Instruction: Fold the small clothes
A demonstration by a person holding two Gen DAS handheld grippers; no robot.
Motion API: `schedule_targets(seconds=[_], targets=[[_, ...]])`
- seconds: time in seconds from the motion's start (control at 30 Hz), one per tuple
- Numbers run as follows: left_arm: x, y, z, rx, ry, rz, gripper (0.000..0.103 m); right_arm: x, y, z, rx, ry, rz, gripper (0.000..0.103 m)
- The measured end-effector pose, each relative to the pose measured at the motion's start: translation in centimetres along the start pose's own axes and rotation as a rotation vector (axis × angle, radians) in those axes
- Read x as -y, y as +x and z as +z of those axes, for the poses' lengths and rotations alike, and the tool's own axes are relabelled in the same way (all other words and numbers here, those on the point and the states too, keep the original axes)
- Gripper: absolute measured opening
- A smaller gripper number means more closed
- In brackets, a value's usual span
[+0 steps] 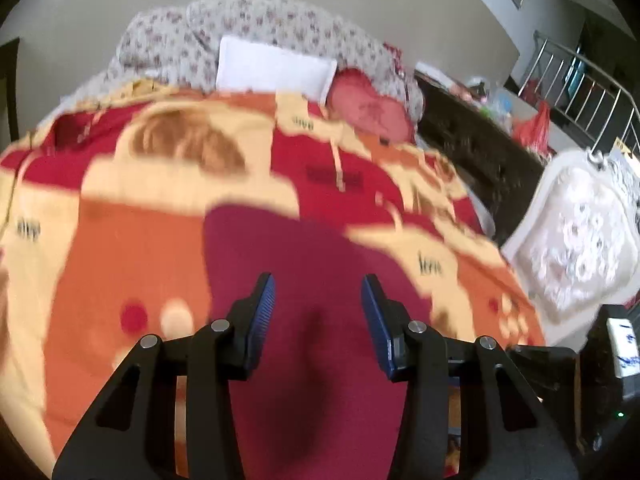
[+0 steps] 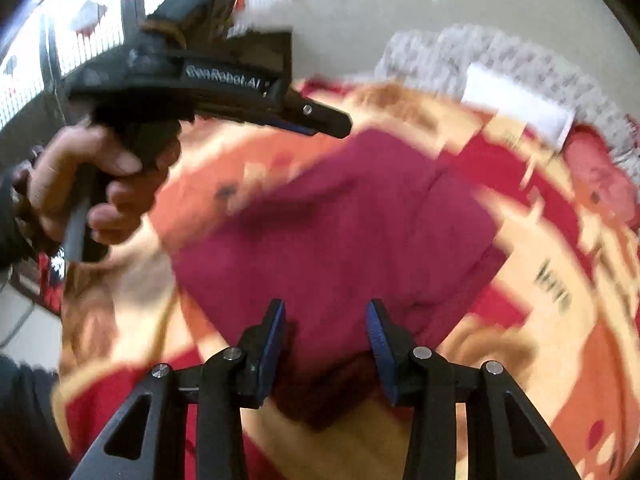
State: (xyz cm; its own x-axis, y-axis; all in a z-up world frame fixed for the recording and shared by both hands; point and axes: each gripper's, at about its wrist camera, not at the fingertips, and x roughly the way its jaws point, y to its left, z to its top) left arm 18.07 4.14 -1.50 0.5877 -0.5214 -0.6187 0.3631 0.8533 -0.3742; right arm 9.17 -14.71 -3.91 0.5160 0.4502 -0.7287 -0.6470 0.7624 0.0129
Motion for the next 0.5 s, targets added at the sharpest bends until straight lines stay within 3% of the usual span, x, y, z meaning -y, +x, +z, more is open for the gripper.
schedule_targets(seconds=[0.13, 0.27, 0.4, 0.5], targets=[[-1.2, 5.7, 2.3, -0.127, -0.036, 0.041, 0.044, 1.4, 2.5, 3.2, -0.022, -0.036, -0.013, 0.04], [-3.0, 10.8, -0.1, -0.245, -0.111, 0.062, 0.044, 4.2, 7.8, 2.7, -0.127, 0.008, -0.013, 0.04], [-3.3, 11.1, -2.0, -0.182, -0.131, 0.051, 0.044, 5.5, 8.9, 0.3, -0.06, 0.087, 0.004, 0.042], [-2.9, 11.4, -1.9, -0.187, -0.104, 0.065, 0.045, 5.0, 8.6, -0.4, -0.025, 0.087, -0.017, 0.042]])
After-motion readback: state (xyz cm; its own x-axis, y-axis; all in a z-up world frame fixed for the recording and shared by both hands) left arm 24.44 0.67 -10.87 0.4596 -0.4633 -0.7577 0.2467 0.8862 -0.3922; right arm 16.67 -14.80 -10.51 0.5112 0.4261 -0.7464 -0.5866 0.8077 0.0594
